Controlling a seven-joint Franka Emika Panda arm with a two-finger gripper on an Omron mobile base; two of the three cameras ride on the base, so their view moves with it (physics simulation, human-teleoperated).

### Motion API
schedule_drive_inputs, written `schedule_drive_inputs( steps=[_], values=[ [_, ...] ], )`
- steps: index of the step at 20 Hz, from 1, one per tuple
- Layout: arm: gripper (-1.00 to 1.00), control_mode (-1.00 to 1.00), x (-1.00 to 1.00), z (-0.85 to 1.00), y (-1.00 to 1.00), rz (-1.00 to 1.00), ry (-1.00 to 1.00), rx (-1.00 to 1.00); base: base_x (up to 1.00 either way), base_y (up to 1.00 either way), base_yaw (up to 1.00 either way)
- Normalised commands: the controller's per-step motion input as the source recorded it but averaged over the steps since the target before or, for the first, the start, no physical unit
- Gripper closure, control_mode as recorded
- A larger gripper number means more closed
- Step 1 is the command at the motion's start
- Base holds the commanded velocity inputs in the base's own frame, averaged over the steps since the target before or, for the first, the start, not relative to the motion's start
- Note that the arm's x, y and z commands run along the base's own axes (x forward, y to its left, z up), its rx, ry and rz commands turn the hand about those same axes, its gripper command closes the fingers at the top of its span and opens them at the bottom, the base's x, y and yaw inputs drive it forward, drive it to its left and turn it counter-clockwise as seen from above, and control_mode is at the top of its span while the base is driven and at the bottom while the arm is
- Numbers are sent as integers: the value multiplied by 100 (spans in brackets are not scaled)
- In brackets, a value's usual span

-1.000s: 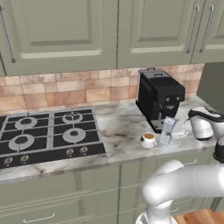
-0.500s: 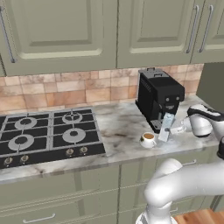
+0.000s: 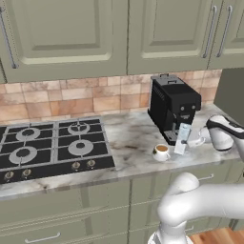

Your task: Take a sugar cube from the saucer and place it inside the coffee. Then, grab milk from the fridge and place it next to the coffee on the counter to sweeten the coffee.

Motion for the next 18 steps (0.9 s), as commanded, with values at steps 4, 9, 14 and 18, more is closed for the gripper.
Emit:
schedule_drive_inputs(
  steps=[4, 9, 14, 18],
  values=[
    [-100, -100, -12, -19, 5, 0, -14, -12, 0, 0, 0],
    [-100, -100, 0, -11, 4, 0, -8, -9, 0, 0, 0],
    [-100, -100, 0, -3, 3, 0, -9, -6, 0, 0, 0],
    [-100, -100, 0, 0, 0, 0, -11, -3, 0, 0, 0]
  ],
)
